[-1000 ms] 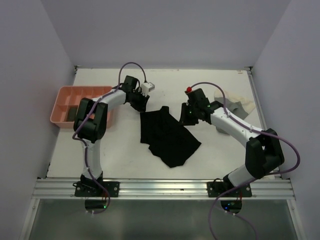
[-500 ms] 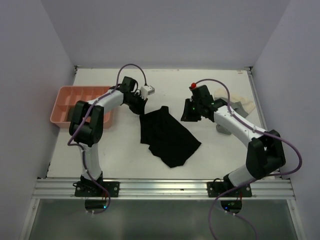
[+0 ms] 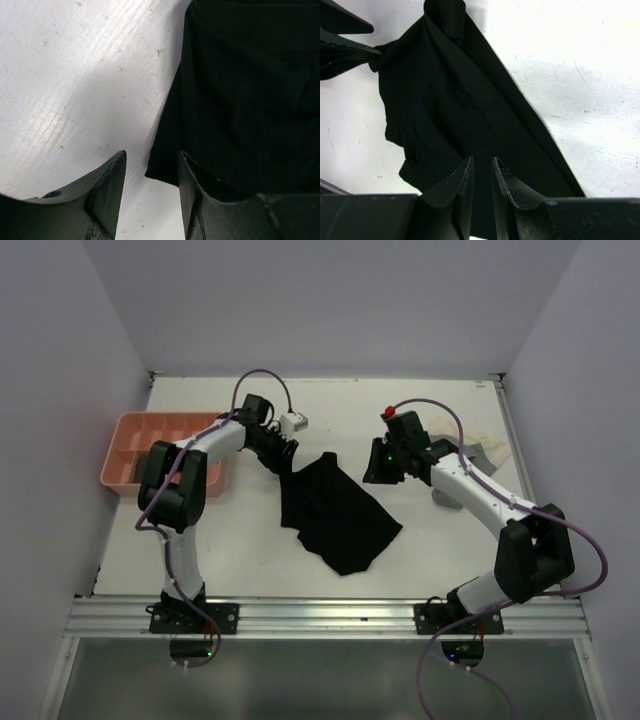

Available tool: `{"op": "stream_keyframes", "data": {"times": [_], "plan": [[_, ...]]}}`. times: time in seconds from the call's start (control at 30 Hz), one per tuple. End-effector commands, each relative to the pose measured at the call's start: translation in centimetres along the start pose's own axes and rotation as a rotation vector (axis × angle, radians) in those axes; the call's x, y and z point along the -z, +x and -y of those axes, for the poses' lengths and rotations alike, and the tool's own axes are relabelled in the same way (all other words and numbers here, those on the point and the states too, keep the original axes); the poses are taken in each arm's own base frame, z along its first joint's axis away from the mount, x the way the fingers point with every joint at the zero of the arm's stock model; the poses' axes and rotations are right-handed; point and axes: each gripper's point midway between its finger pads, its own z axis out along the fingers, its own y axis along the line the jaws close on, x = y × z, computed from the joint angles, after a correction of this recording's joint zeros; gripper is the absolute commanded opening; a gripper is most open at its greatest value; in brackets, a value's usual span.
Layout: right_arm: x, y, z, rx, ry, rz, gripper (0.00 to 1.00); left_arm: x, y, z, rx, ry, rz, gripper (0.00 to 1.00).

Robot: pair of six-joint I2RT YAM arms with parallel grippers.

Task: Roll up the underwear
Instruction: Flatten the underwear

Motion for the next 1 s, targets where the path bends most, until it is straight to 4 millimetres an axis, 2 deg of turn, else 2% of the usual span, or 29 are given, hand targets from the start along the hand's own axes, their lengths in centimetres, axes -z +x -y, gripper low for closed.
{"op": "stream_keyframes", "data": {"times": [0.0, 0.23, 0.37, 0.5, 0.73, 0.83, 0.87, 0.93, 0.97], "plan": [[1.4, -0.6, -0.7, 0.013, -0.035, 0.034, 0.25, 0.1, -1.4, -0.6, -0.014, 0.038, 0.043, 0.49], [1.3, -0.6, -0.4, 0.008, -0.029, 0.029, 0.26, 1.1, -2.1, -1.1, 0.041, 0.141, 0.086, 0.50], [1.0, -0.5, -0.2, 0.010, -0.021, 0.024, 0.26, 1.5, -1.7, 0.1, 0.053, 0.222, 0.094, 0.50], [0.9, -0.5, -0.3, 0.011, -0.022, 0.021, 0.26, 0.7, -0.5, 0.9, 0.065, 0.302, 0.070, 0.50], [0.7, -0.3, 0.1, 0.008, -0.011, 0.014, 0.26, 0.0, 0.2, 0.7, 0.071, 0.303, 0.054, 0.50], [0.7, -0.4, 0.1, 0.010, -0.008, 0.017, 0.26, 0.1, 0.2, 0.4, 0.047, 0.273, 0.062, 0.38], [0.5, -0.4, 0.2, 0.013, -0.005, 0.015, 0.25, 0.7, -0.6, 0.2, 0.016, 0.245, 0.090, 0.27], [0.6, -0.5, 0.1, 0.017, -0.006, 0.018, 0.25, 1.2, -1.1, 0.1, -0.007, 0.208, 0.107, 0.15], [0.8, -0.6, 0.1, 0.018, -0.004, 0.024, 0.25, 1.5, -1.7, -0.1, -0.032, 0.186, 0.127, 0.06]]}}
